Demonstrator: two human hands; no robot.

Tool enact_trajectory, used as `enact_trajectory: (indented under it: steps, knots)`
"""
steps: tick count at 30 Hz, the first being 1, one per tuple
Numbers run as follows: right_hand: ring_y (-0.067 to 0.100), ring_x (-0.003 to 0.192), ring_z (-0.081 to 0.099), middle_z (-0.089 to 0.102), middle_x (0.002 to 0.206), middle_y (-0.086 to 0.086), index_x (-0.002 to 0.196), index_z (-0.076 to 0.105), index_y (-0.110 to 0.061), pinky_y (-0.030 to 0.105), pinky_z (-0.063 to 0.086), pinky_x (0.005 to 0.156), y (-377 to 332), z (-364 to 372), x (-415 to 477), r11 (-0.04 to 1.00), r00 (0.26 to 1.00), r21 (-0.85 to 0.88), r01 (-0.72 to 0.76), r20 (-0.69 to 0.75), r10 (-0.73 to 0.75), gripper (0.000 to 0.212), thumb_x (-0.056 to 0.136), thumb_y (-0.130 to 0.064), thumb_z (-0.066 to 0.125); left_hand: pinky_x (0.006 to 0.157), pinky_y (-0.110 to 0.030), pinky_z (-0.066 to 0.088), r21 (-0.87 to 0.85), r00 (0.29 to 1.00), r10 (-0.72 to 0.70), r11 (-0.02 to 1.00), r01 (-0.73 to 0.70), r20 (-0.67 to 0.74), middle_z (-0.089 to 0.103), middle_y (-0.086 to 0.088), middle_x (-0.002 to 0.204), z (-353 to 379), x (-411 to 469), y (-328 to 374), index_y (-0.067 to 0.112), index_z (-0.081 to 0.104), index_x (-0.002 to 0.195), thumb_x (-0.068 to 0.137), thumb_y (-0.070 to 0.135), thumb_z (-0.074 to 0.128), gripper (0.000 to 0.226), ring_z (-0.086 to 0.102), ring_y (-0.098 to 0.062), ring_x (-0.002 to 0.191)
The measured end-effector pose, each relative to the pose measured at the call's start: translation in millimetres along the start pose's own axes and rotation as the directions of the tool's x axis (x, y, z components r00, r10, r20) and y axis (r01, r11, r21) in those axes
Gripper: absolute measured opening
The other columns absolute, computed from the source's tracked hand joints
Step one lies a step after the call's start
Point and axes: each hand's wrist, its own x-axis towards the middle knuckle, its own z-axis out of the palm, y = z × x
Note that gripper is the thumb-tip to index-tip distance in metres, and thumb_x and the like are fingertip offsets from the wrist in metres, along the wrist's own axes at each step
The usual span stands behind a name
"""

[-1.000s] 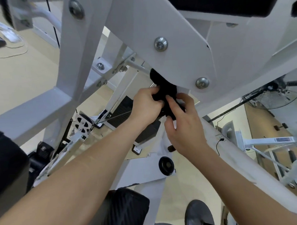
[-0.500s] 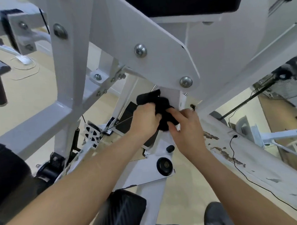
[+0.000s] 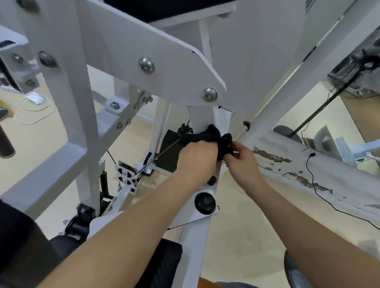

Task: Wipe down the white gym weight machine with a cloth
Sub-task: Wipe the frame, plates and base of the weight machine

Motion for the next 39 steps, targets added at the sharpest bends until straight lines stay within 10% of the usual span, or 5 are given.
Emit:
enact_trajectory:
  steps: [5,14,25,32,39]
  knots:
    - [0.012,0.09,0.07,0.071,0.103,-0.001,0.115,0.062,-0.02,0.032,0.058,0.075,-8.9,-12.3,7.2,0.875,0.967,0.44,-0.203,0.228,0.11,0.037,0.084,-0.038,0.068,0.079,-0.037,0.046,0.06,0.978,0.21,0.976,-0.21,0.008,0.054,-0.017,0.12,-7.4,-7.8,12.3,0.002,0.046,0.131,0.088,0.006,0.052,0.044,0.058,-0.032,0.102]
    - [0.019,0.095,0.052,0.055,0.113,0.015,0.112,0.056,-0.008,0.026,0.044,0.082,10.6,14.0,10.2,0.985,0.957,0.146,0.086,-0.287,-0.041,0.031,0.084,0.004,0.053,0.074,-0.036,0.047,-0.065,0.995,0.103,0.993,-0.101,0.014,0.061,-0.004,0.098,-20.9,-27.9,-11.7,0.023,0.063,0.113,0.096,0.029,0.052,0.021,0.06,-0.027,0.091]
    - [0.021,0.113,0.054,0.056,0.123,0.009,0.122,0.064,-0.006,0.013,0.033,0.093,37.4,22.3,-17.7,0.953,0.948,-0.061,0.298,-0.1,-0.303,0.032,0.091,-0.005,0.055,0.076,-0.028,0.041,-0.232,0.996,-0.075,0.969,0.084,0.048,0.058,-0.001,0.113,-11.8,-33.2,-10.5,0.023,0.066,0.115,0.092,0.016,0.052,0.028,0.057,-0.023,0.099]
    - [0.015,0.098,0.066,0.07,0.1,-0.007,0.101,0.068,-0.028,0.046,0.054,0.092,11.3,11.5,12.7,0.897,0.964,0.437,0.071,-0.262,0.052,0.025,0.089,-0.01,0.055,0.066,-0.023,0.049,0.242,0.985,0.171,0.957,-0.16,-0.024,0.063,-0.008,0.108,-39.1,-28.6,26.6,0.006,0.066,0.113,0.053,0.014,0.084,0.063,0.064,-0.022,0.089]
    - [0.021,0.138,0.039,0.023,0.159,-0.005,0.154,0.017,-0.02,0.048,0.039,0.105,21.4,25.2,6.2,0.943,0.944,-0.059,0.327,-0.016,-0.329,0.066,0.096,-0.016,0.049,0.112,-0.051,0.022,0.741,0.964,0.226,0.622,-0.252,0.138,0.052,-0.018,0.119,-94.3,-7.6,35.2,0.005,0.06,0.114,0.095,0.008,0.041,0.028,0.043,-0.036,0.115]
